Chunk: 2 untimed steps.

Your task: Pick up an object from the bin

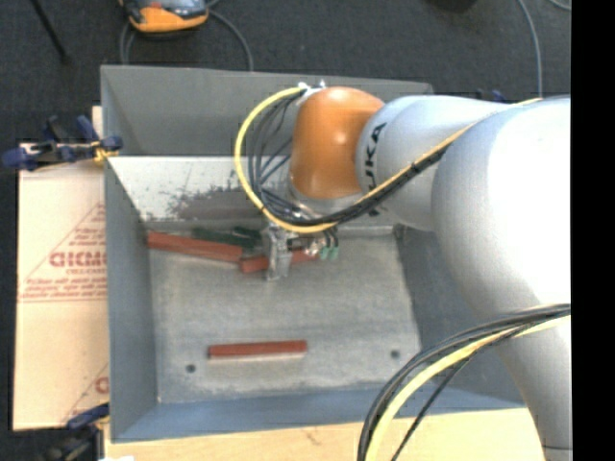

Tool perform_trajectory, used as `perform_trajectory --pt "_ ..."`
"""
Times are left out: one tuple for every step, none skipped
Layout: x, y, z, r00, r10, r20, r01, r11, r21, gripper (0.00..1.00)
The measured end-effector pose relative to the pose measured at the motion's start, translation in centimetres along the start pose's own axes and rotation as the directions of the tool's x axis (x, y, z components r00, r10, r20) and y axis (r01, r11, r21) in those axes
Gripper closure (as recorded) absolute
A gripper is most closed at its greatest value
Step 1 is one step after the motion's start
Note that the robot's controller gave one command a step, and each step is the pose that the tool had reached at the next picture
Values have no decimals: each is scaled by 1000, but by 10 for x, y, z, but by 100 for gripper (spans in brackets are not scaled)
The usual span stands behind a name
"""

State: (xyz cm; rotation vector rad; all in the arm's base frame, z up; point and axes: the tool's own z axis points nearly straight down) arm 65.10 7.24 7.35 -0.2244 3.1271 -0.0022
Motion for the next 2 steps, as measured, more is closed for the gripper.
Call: perform_trajectory --pt "0 0 0 1000 -1 0 1 1000 0 100" --pt "-4 -9 -143 1000 -1 0 1 1000 1 100"
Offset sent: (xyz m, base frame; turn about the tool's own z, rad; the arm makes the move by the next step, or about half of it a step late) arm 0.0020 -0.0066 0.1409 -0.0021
